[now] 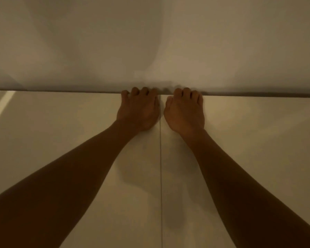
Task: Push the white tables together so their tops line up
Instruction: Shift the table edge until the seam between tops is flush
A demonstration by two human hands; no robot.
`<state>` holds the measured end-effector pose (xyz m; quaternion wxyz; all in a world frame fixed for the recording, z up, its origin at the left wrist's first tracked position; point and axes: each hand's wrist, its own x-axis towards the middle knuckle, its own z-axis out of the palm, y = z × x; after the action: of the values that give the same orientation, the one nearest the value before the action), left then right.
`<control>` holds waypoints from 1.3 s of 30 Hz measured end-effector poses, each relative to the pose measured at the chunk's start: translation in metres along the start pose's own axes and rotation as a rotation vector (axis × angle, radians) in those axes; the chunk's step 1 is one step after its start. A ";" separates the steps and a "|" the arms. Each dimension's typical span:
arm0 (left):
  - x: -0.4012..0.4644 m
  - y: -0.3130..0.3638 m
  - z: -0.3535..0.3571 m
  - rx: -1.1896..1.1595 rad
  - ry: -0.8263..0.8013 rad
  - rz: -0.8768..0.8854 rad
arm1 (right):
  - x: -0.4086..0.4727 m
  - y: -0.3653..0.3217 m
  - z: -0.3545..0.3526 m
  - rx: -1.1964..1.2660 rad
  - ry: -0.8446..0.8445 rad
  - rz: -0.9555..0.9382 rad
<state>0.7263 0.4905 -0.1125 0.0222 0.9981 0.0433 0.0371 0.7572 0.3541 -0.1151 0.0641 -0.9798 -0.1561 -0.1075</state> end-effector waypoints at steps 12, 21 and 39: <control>0.010 -0.001 0.003 -0.046 -0.008 0.043 | 0.004 -0.005 0.006 0.017 0.093 0.084; 0.009 0.002 -0.002 -0.064 -0.008 0.021 | 0.005 -0.010 0.000 0.011 0.013 -0.018; -0.007 0.007 0.007 -0.111 0.124 -0.001 | 0.002 -0.005 0.007 0.220 0.006 -0.132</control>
<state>0.7205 0.4830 -0.1196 0.0748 0.9911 0.0427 0.1012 0.7589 0.3608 -0.1207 0.1644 -0.9542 -0.2308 -0.0965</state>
